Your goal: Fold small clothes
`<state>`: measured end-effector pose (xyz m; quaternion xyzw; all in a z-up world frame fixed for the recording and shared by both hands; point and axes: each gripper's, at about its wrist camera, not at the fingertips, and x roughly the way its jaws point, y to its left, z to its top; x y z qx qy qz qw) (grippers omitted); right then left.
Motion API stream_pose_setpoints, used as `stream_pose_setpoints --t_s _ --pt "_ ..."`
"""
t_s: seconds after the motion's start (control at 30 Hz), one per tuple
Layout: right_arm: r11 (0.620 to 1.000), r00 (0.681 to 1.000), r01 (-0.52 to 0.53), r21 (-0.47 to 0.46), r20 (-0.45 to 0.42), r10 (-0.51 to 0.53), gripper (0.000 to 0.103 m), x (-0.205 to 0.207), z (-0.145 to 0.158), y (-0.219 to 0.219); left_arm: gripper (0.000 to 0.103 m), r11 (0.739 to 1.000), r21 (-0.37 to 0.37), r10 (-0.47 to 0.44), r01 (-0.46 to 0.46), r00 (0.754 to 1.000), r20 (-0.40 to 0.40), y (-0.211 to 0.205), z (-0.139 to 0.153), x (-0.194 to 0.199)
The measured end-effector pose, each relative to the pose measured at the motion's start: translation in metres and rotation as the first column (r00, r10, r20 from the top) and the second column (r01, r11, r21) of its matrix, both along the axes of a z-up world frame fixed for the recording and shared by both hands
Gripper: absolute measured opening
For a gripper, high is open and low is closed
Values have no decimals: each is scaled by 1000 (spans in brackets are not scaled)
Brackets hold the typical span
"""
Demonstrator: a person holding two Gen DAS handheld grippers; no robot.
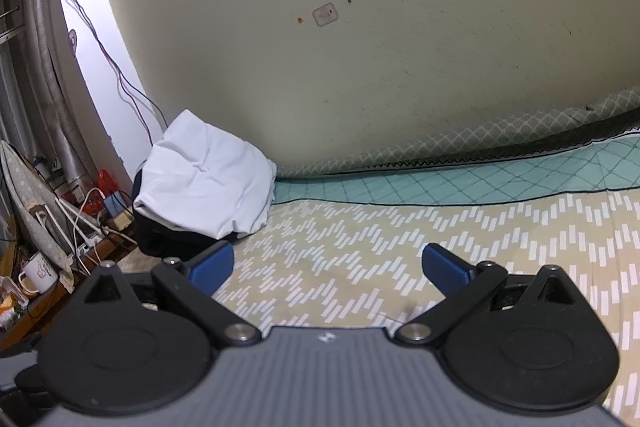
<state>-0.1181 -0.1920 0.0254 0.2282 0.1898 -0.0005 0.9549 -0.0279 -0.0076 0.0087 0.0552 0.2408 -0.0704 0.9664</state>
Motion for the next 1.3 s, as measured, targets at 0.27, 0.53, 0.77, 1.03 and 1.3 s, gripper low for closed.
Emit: stream_pose_setpoints --t_s 0.27,0.53,0.77,1.03,1.3 --pt "1000 1000 6 -7 1 -6 96 0 0 0 103 1000 -16 -7 7 1000 -29 1 -2 5" --pt "1000 1000 9 -4 -2 -9 96 0 0 0 103 1000 -8 -9 9 999 -41 -1 -3 8" --pt "1000 1000 9 -3 -3 -9 96 0 0 0 103 1000 -10 -12 11 999 -44 -2 -3 8" --pt "1000 1000 9 -3 -3 -9 96 1 0 0 103 1000 -10 -14 13 999 -47 -4 -3 9" --pt "1000 1000 9 -4 -4 -9 96 0 0 0 103 1000 -10 -13 13 999 -47 -4 -3 10"
